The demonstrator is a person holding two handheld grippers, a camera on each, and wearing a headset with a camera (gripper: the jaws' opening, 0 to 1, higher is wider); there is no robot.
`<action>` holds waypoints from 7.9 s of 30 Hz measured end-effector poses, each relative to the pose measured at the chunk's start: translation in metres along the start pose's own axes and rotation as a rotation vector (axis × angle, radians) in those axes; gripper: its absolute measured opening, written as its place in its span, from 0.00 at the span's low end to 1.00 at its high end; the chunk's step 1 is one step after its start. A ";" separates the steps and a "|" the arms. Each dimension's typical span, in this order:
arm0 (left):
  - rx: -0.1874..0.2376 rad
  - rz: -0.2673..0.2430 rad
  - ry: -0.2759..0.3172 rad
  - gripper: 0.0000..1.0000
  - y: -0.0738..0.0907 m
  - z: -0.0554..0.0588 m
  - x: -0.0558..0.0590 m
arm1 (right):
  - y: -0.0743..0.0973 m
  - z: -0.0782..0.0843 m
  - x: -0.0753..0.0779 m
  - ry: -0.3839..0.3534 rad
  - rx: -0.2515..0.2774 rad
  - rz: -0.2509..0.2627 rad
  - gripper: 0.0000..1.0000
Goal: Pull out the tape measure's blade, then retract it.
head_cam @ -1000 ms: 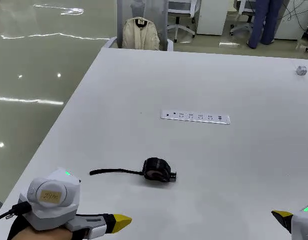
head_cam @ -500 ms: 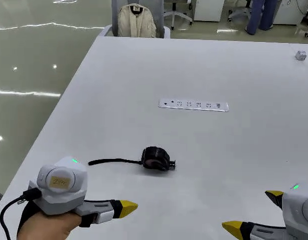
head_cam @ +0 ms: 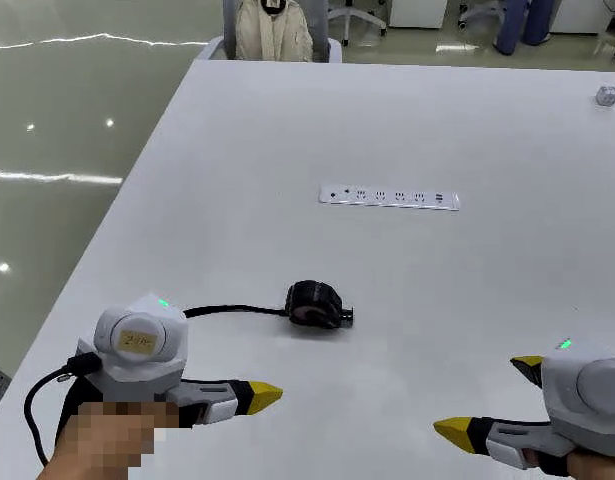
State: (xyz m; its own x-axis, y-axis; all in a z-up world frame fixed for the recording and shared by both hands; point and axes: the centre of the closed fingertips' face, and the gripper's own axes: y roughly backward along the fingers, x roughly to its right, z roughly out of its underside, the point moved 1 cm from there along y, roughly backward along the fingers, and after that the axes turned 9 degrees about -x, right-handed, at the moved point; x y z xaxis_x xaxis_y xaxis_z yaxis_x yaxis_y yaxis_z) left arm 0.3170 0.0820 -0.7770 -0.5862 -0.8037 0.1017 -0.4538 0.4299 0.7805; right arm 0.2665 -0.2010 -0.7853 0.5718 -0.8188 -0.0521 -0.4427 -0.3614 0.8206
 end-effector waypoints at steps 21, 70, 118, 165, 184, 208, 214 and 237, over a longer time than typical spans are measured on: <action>-0.026 0.005 0.000 0.98 -0.020 0.002 -0.014 | -0.027 -0.021 0.004 0.057 -0.014 -0.036 0.80; -0.083 0.073 -0.081 0.94 -0.082 -0.030 -0.026 | -0.091 -0.055 0.013 0.152 -0.064 -0.113 0.78; -0.126 0.149 -0.230 0.86 -0.129 -0.051 -0.025 | -0.145 -0.072 0.021 0.292 -0.113 -0.163 0.68; -0.208 0.269 -0.727 0.71 -0.191 -0.068 0.001 | -0.203 -0.084 0.010 0.629 -0.138 -0.234 0.51; -0.225 0.309 -0.888 0.62 -0.206 -0.064 0.008 | -0.224 -0.097 0.010 0.716 -0.110 -0.249 0.40; -0.230 0.311 -0.978 0.41 -0.212 -0.068 0.012 | -0.235 -0.096 0.008 0.777 -0.111 -0.282 0.25; -0.237 0.314 -0.977 0.41 -0.212 -0.067 0.011 | -0.237 -0.097 0.008 0.776 -0.111 -0.279 0.24; -0.237 0.337 -0.992 0.36 -0.213 -0.069 0.011 | -0.239 -0.094 0.008 0.791 -0.123 -0.314 0.15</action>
State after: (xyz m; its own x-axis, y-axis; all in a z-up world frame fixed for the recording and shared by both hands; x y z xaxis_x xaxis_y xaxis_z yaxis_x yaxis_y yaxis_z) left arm 0.4533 -0.0467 -0.8993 -0.9884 0.0803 -0.1288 -0.0878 0.3902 0.9165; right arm 0.4414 -0.0798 -0.9282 0.9888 -0.1212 0.0872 -0.1315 -0.4304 0.8930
